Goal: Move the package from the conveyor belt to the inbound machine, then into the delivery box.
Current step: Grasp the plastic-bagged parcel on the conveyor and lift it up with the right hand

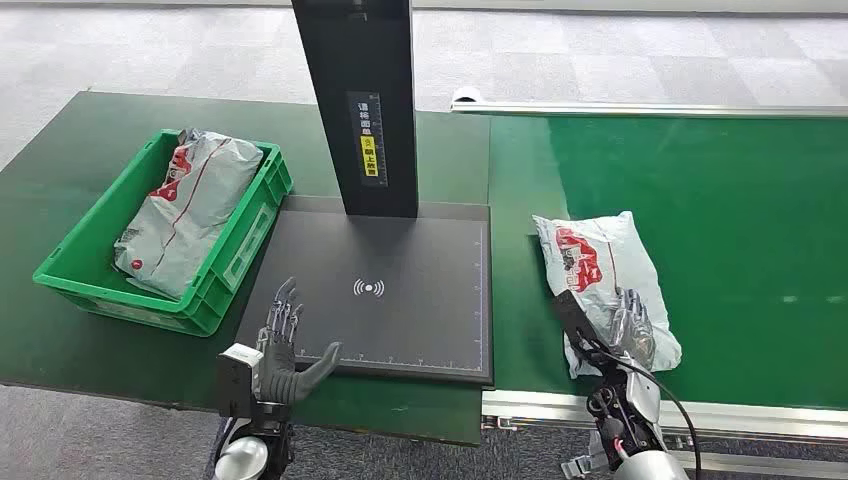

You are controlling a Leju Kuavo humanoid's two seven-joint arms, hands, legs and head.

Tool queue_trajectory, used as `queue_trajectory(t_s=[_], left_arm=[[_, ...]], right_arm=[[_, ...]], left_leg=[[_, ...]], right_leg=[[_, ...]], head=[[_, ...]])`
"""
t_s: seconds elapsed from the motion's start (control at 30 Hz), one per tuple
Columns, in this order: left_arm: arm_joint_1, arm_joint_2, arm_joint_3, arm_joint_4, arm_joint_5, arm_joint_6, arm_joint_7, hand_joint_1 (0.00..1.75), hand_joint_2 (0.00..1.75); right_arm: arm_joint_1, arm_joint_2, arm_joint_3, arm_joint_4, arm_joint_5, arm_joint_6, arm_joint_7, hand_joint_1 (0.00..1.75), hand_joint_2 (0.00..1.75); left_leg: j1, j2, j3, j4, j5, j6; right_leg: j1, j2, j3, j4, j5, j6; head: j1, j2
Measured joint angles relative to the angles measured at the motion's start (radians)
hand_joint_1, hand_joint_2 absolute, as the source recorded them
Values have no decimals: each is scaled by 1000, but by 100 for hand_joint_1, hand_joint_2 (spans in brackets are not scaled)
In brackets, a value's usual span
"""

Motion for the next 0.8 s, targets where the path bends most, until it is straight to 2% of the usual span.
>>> queue_trajectory(t_s=[0.03,0.07,0.13,0.17,0.27,0.57,0.8], left_arm=[[0,0,0,0,0,0,0,0,175],[0,0,0,0,0,0,0,0,175],[0,0,0,0,-1,0,2,0,175],[0,0,0,0,-2,1,2,0,175],[0,0,0,0,-3,2,5,0,175],[1,1,1,-4,-8,4,15,0,175],[3,1,2,-13,-8,4,16,0,175]], right_arm=[[0,1,0,0,-2,6,0,13,175],[0,1,1,0,-5,12,0,49,175],[0,3,3,0,-16,32,1,135,175],[0,5,5,0,-21,39,1,169,175],[-1,7,11,0,-40,47,1,175,175],[-2,7,45,-8,-116,-2,-29,175,175],[-1,6,60,-21,-128,-10,-35,175,175]], left_leg=[[0,0,0,0,0,0],[0,0,0,0,0,0],[0,0,0,0,0,0],[0,0,0,0,0,0],[0,0,0,0,0,0],[0,0,2,0,0,0],[0,0,1,0,0,0]], right_leg=[[0,0,0,0,0,0],[0,0,0,0,0,0],[0,0,0,0,0,0],[0,0,0,0,0,0],[0,0,0,0,0,0],[0,0,2,0,0,0],[0,0,1,0,0,0]], head=[[0,0],[0,0],[0,0],[0,0],[0,0],[0,0],[0,0]])
